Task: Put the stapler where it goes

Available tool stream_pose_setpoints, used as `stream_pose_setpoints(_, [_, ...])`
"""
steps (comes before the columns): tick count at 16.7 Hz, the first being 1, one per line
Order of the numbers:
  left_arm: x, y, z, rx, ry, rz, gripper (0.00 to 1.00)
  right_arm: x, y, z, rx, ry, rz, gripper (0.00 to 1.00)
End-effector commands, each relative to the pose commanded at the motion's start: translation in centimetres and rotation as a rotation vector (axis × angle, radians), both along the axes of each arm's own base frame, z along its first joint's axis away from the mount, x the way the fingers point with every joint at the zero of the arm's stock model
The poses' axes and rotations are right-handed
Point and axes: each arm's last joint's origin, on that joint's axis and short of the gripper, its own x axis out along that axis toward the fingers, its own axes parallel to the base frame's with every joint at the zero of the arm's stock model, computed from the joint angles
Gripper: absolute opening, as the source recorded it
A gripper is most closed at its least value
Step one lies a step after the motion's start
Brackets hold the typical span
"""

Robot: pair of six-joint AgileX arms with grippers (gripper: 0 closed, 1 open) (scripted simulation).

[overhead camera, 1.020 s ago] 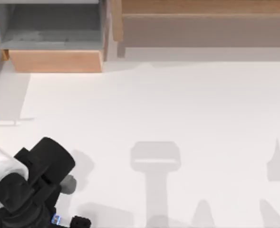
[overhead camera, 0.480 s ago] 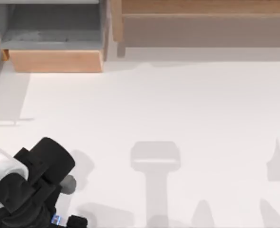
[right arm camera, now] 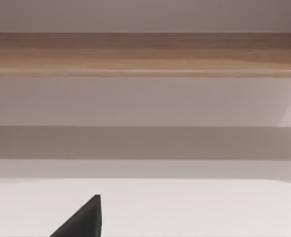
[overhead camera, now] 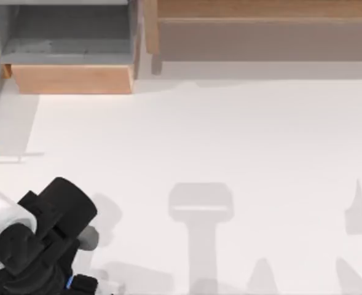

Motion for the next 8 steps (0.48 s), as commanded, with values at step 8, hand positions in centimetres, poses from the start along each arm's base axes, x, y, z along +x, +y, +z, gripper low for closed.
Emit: stream_pose_setpoints(8, [0.2, -0.2, 1.9, -0.008, -0.017, -0.003, 0.00, 0.0, 0.0, 0.0, 0.000, 0.000, 0.000, 1.00])
